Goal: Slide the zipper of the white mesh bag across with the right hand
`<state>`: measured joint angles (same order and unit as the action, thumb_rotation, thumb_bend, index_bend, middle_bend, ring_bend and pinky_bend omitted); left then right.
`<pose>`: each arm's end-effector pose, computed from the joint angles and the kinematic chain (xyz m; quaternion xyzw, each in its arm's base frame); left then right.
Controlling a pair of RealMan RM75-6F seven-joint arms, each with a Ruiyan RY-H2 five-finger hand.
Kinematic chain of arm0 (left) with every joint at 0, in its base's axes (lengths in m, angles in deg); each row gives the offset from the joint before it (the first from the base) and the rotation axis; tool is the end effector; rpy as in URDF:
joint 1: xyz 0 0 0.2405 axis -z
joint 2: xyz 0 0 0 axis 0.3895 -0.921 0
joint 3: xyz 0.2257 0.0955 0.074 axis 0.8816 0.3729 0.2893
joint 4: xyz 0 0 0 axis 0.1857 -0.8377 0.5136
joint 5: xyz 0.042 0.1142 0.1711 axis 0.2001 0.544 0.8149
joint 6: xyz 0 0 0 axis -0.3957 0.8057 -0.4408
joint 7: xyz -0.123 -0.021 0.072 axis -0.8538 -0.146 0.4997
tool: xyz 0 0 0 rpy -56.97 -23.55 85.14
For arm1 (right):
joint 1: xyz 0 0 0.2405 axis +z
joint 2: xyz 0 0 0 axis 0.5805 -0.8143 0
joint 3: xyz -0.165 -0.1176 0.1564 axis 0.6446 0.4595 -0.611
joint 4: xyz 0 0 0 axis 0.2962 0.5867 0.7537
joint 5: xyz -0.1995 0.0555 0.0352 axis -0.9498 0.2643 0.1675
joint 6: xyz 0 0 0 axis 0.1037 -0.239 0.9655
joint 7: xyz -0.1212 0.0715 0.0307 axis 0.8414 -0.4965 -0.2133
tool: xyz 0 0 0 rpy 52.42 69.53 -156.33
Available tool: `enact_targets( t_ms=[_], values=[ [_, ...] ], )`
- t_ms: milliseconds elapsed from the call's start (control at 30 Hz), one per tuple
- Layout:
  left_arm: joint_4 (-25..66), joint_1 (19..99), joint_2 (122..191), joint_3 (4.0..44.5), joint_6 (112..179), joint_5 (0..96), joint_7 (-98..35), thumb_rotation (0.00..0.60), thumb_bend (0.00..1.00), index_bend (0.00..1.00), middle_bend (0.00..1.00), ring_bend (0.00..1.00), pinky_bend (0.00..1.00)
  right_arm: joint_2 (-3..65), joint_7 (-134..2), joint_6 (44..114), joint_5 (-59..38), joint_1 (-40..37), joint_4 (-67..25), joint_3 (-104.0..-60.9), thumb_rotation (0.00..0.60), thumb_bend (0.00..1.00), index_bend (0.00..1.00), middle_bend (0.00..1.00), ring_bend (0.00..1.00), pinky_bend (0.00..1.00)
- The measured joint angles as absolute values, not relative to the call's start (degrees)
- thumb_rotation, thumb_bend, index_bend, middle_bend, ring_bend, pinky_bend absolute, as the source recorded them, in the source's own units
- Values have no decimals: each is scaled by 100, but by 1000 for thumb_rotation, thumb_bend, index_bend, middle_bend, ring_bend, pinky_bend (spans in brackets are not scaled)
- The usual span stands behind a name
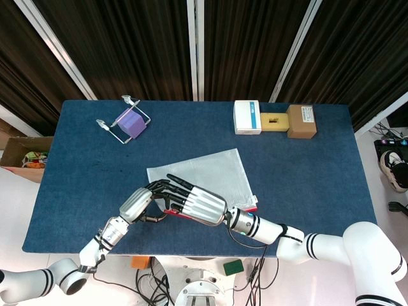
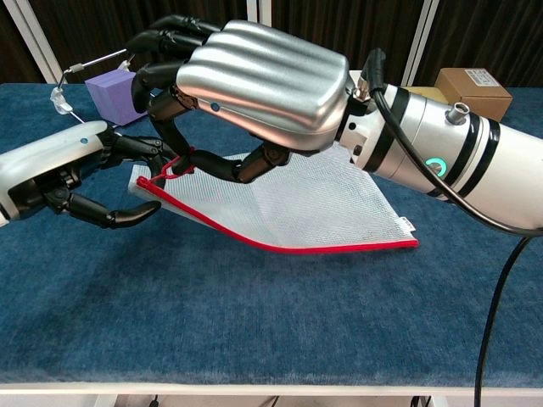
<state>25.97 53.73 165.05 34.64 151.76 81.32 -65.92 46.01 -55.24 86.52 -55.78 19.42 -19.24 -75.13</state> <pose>-0.1855 0.2572 -0.0279 -0.6262 -0.5421 -0.5342 0.1694 -0.0280 -0.2889 -0.0486 0.8092 -0.0142 0.5512 0.2028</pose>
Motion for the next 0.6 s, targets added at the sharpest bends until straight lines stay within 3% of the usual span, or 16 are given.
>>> enact_targets(
  t_ms=[600],
  values=[
    [2386,5248,16598,3321,15465,7966,-8837,600,485,628,275,124,151,4731,-5106,8755,-5868,1894,-1516,-7372,600,503,768,260,10,0]
  ],
)
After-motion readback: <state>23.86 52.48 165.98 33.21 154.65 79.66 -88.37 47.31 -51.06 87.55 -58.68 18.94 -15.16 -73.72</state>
